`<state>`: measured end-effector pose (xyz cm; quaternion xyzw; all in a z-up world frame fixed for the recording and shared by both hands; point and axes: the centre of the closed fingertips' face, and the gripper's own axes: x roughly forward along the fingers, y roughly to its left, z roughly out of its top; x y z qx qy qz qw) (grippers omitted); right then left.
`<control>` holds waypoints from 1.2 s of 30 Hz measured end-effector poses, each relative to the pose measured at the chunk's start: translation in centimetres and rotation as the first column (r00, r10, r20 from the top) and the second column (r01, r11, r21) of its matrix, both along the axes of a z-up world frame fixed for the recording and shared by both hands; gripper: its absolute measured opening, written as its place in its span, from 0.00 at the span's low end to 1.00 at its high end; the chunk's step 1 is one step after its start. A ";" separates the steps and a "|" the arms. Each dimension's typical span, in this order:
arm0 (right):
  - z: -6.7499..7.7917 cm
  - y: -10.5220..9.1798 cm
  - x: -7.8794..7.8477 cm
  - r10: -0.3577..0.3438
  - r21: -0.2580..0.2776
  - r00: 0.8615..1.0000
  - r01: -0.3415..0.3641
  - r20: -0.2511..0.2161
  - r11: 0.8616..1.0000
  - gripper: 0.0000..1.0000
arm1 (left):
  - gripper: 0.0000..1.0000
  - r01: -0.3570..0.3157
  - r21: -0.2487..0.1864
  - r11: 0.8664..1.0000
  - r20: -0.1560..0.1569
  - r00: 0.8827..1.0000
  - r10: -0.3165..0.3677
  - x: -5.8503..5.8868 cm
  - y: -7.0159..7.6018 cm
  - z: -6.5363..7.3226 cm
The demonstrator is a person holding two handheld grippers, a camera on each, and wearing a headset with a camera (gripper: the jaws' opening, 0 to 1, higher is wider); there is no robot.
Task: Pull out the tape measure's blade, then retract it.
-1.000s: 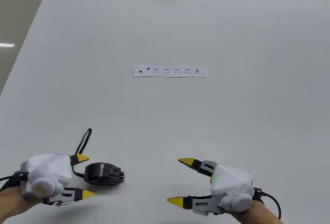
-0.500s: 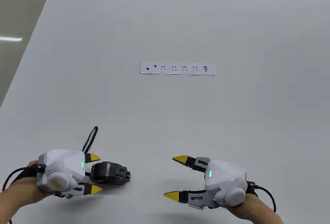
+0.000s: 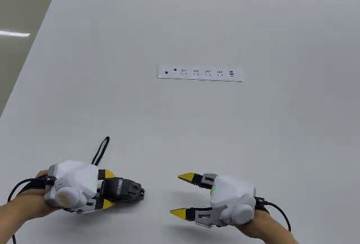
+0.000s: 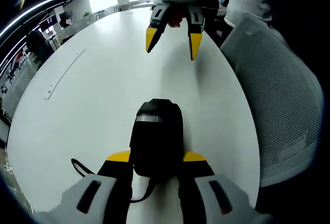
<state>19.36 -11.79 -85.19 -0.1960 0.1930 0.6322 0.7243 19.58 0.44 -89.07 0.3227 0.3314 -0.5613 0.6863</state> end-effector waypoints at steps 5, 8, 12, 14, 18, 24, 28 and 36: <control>-0.3 1.1 0.2 0.022 0.007 1.000 -0.022 -0.005 1.000 0.43 | 0.30 0.009 0.004 1.000 0.015 1.000 -0.009 0.0 -0.1 -0.1; -0.7 1.7 0.2 0.038 0.004 0.999 -0.038 -0.006 0.999 0.41 | 0.30 0.017 0.000 1.000 0.017 1.000 -0.017 0.1 -0.1 -0.1; -1.2 2.3 0.3 0.054 0.005 0.998 -0.054 -0.014 0.999 0.39 | 0.29 0.004 -0.006 1.000 0.013 1.000 -0.004 0.0 -0.1 -0.1; -1.6 2.6 0.3 0.057 0.003 0.998 -0.057 -0.017 0.998 0.39 | 0.29 -0.010 -0.008 1.000 0.005 1.000 0.010 0.0 -0.1 -0.1; -2.2 3.6 0.3 0.074 0.003 0.997 -0.074 -0.024 0.997 0.35 | 0.28 -0.021 -0.016 1.000 -0.005 1.000 0.021 0.1 -0.1 -0.1; -3.1 4.8 0.1 0.105 -0.003 0.994 -0.105 -0.034 0.994 0.32 | 0.27 -0.065 -0.049 0.997 -0.032 0.997 0.064 0.4 0.0 0.0; -3.7 5.4 0.2 0.118 -0.009 0.992 -0.118 -0.038 0.993 0.30 | 0.27 -0.066 -0.057 0.996 -0.032 0.997 0.064 0.3 -0.1 0.0; -4.8 6.5 0.3 0.145 -0.016 0.988 -0.146 -0.052 0.989 0.26 | 0.27 -0.070 -0.075 0.995 -0.027 0.997 0.068 0.3 -0.1 0.1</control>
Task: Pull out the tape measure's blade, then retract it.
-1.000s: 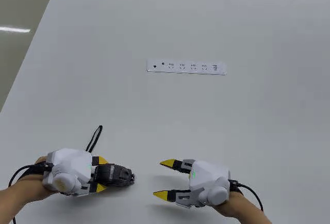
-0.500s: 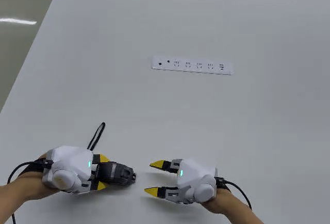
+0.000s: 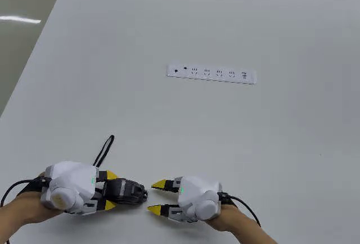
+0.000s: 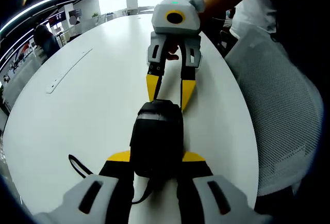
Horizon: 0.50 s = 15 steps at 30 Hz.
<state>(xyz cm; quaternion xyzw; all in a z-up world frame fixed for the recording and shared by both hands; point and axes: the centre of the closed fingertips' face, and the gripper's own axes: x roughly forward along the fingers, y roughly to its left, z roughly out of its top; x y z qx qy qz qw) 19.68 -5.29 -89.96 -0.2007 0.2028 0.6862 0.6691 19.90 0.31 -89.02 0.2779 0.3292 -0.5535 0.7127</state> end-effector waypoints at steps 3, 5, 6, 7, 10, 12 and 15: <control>-0.2 0.5 0.2 0.010 -0.002 1.000 -0.010 0.000 1.000 0.24 | 0.27 -0.005 -0.009 1.000 0.002 1.000 0.005 0.0 0.0 0.0; -0.4 0.7 0.2 0.018 -0.006 1.000 -0.018 -0.001 1.000 0.23 | 0.27 -0.007 -0.013 1.000 0.000 1.000 0.007 0.1 0.0 0.0; -0.5 0.8 0.1 0.024 -0.009 1.000 -0.024 0.001 1.000 0.22 | 0.27 -0.009 -0.016 1.000 -0.001 1.000 0.009 0.1 -0.1 0.0; -0.6 0.9 0.1 0.029 -0.011 1.000 -0.029 0.001 1.000 0.22 | 0.27 -0.009 -0.018 1.000 -0.001 1.000 0.009 0.1 -0.1 0.0; -0.8 1.0 0.0 0.048 -0.017 0.999 -0.048 0.006 0.999 0.18 | 0.27 -0.006 -0.023 1.000 -0.003 1.000 0.005 0.1 -0.1 -0.1; -1.0 1.0 0.0 0.053 -0.021 0.999 -0.053 0.008 0.998 0.18 | 0.27 -0.005 -0.026 1.000 -0.005 1.000 0.005 0.1 -0.1 -0.1; -1.1 1.0 0.1 0.062 -0.022 0.998 -0.062 0.005 0.998 0.19 | 0.27 -0.007 -0.030 1.000 -0.008 1.000 0.007 0.1 -0.1 -0.1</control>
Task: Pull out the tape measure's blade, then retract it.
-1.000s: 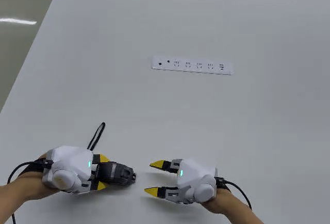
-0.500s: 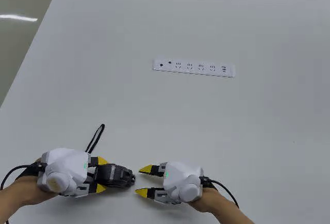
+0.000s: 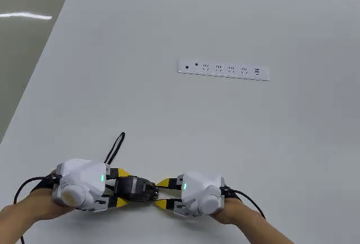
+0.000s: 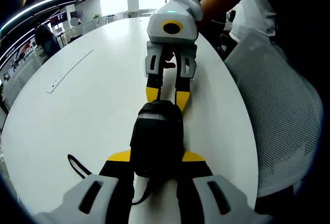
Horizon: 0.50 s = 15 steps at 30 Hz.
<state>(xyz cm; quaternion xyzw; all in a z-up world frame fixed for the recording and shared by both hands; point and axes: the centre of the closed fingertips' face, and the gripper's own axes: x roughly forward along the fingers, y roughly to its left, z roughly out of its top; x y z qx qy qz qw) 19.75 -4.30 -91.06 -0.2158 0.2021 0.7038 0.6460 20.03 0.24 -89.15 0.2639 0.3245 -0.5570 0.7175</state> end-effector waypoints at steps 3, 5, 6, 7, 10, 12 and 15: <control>-0.4 0.0 0.3 -0.004 -0.013 1.000 0.004 0.005 1.000 0.15 | 0.27 -0.002 -0.004 1.000 -0.002 1.000 0.002 0.0 0.0 0.0; -0.5 0.1 0.1 0.000 -0.016 1.000 0.000 0.002 1.000 0.14 | 0.27 -0.001 -0.005 1.000 -0.002 1.000 0.001 0.0 0.1 0.0; -0.4 0.1 0.1 0.000 -0.016 1.000 0.000 0.004 1.000 0.14 | 0.27 -0.002 -0.007 1.000 -0.001 1.000 0.002 0.0 0.1 0.0; -0.4 0.1 0.2 -0.003 -0.017 1.000 0.003 0.001 1.000 0.14 | 0.27 -0.004 -0.009 1.000 -0.001 1.000 0.004 0.0 0.1 0.0; -0.4 0.2 0.2 -0.001 -0.022 1.000 0.001 0.001 1.000 0.14 | 0.27 -0.009 -0.015 1.000 -0.002 1.000 0.009 0.1 0.1 0.0; -0.5 0.2 0.2 -0.001 -0.023 1.000 0.001 -0.002 1.000 0.14 | 0.27 -0.013 -0.018 1.000 -0.003 1.000 0.013 0.1 0.1 0.0; -0.5 0.3 0.3 -0.004 -0.025 1.000 0.004 -0.006 1.000 0.13 | 0.27 -0.018 -0.020 1.000 -0.004 1.000 0.018 0.1 0.2 0.0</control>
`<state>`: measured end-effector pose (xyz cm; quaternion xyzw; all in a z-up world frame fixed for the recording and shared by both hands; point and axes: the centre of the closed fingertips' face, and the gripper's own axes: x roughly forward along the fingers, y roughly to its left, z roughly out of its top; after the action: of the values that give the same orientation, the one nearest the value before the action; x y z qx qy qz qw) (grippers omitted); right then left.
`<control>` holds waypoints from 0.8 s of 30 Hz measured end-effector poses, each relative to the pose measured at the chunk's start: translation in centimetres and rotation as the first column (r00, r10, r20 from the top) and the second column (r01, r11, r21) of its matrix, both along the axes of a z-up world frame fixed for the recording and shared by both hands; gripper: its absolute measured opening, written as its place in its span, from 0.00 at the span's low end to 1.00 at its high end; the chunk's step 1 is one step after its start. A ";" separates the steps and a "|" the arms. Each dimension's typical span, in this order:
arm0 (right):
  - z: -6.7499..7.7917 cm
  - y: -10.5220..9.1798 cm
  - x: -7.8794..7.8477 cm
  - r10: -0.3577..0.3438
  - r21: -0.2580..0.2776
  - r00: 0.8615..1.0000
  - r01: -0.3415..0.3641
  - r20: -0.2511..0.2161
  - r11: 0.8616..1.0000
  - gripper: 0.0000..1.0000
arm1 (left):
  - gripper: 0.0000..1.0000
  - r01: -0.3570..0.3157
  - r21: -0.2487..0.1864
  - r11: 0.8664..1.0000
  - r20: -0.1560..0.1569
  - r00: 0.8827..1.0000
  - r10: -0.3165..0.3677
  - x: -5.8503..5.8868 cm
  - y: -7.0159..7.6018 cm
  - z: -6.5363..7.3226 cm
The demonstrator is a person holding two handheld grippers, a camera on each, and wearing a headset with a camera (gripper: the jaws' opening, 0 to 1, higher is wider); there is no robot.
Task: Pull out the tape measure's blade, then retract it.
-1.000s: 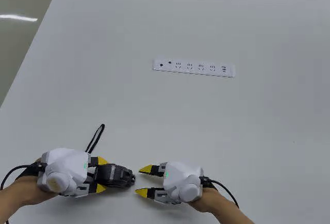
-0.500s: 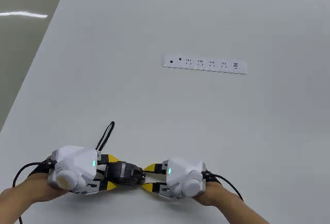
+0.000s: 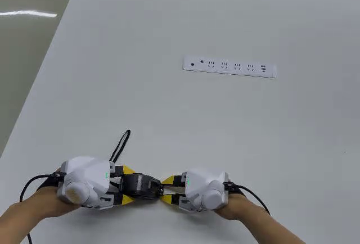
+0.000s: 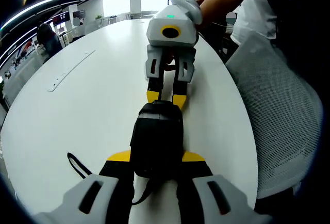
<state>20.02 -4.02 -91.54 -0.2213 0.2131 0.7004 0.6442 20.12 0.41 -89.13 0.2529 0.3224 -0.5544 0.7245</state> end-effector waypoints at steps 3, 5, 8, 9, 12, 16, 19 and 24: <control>0.0 0.0 0.0 -0.006 -0.002 1.000 0.006 -0.001 1.000 0.12 | 0.27 -0.002 -0.002 1.000 -0.002 1.000 0.002 0.0 0.1 0.0; 0.1 0.0 0.0 -0.007 -0.002 1.000 0.007 -0.008 1.000 0.12 | 0.27 -0.001 -0.002 1.000 -0.002 1.000 0.001 0.0 0.1 0.0; 0.1 0.0 0.0 -0.009 -0.002 1.000 0.009 -0.017 1.000 0.11 | 0.27 -0.003 -0.004 1.000 -0.006 1.000 0.003 -0.1 0.2 0.0; 0.2 0.1 0.0 -0.005 -0.002 1.000 0.005 -0.014 1.000 0.11 | 0.27 -0.003 -0.004 1.000 -0.005 1.000 0.003 -0.1 0.2 0.0; 0.3 0.0 -0.1 -0.005 -0.003 1.000 0.005 -0.020 1.000 0.10 | 0.27 -0.004 -0.004 1.000 -0.006 1.000 0.004 -0.2 0.2 0.0; 0.4 0.0 -0.2 0.001 -0.003 1.000 -0.001 -0.014 1.000 0.09 | 0.27 -0.006 -0.003 1.000 -0.009 1.000 0.006 -0.3 0.3 0.1; 0.4 0.0 -0.2 0.002 -0.003 1.000 -0.002 -0.012 1.000 0.09 | 0.27 -0.008 -0.003 1.000 -0.010 1.000 0.008 -0.3 0.3 0.1; 0.5 0.0 -0.2 0.004 -0.002 1.000 -0.004 -0.012 1.000 0.09 | 0.27 -0.009 -0.003 1.000 -0.011 1.000 0.009 -0.3 0.3 0.2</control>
<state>19.82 -4.03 -91.02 -0.2180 0.2172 0.7028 0.6414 19.80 0.73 -88.95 0.2475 0.3266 -0.5528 0.7256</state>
